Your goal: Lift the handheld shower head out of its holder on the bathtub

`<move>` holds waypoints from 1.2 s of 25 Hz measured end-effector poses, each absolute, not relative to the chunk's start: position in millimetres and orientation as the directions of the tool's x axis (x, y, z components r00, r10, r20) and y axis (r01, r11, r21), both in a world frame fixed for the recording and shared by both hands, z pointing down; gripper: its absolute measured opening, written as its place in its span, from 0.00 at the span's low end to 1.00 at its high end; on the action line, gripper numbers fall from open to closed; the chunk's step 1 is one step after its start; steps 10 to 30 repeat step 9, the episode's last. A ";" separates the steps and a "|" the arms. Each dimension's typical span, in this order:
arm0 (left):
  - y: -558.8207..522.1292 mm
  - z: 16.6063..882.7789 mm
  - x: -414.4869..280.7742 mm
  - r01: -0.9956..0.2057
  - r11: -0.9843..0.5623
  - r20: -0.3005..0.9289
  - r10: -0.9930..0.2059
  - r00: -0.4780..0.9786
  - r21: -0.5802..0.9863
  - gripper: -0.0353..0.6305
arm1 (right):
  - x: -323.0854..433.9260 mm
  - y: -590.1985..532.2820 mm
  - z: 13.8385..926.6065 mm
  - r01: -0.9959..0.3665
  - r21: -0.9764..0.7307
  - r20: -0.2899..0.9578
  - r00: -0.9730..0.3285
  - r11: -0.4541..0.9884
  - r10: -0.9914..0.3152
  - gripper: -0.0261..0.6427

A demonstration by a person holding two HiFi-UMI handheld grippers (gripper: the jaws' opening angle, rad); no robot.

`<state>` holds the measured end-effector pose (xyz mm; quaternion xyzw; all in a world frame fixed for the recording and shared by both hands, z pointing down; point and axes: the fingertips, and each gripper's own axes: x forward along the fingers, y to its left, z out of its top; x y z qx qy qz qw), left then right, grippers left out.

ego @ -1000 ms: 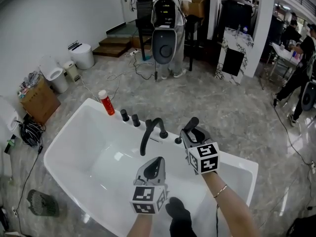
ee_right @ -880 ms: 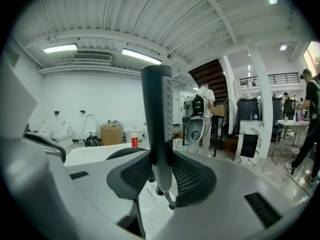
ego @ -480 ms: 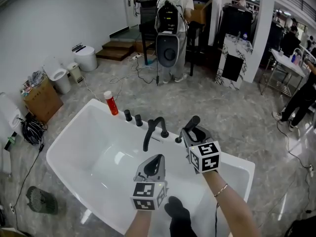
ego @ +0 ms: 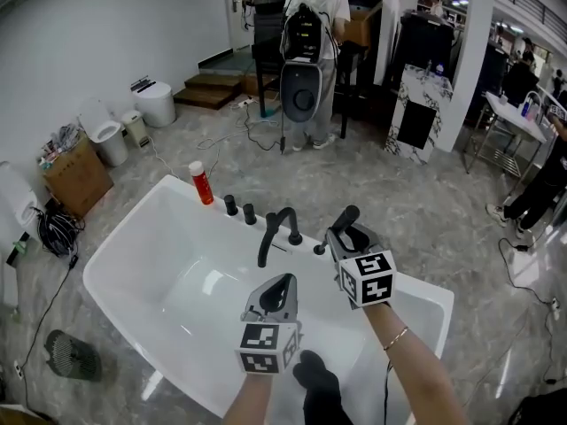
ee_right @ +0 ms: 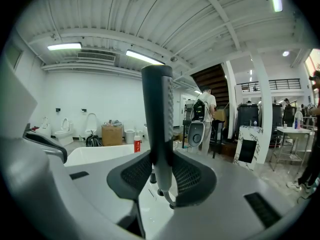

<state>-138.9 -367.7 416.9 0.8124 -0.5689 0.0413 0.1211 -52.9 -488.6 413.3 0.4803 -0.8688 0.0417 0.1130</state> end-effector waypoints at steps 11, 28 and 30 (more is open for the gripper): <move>-372.3 426.6 -147.0 -0.933 -0.329 0.202 -0.914 0.353 0.144 0.08 | -65.2 -494.1 417.9 -0.841 0.045 0.228 -0.517 0.539 -0.825 0.23; -372.3 426.6 -147.0 -0.933 -0.329 0.202 -0.914 0.353 0.144 0.08 | -65.2 -494.1 417.9 -0.841 0.045 0.228 -0.517 0.539 -0.825 0.23; -372.3 426.6 -147.0 -0.933 -0.329 0.202 -0.914 0.353 0.144 0.08 | -65.2 -494.1 417.9 -0.841 0.045 0.228 -0.517 0.539 -0.825 0.23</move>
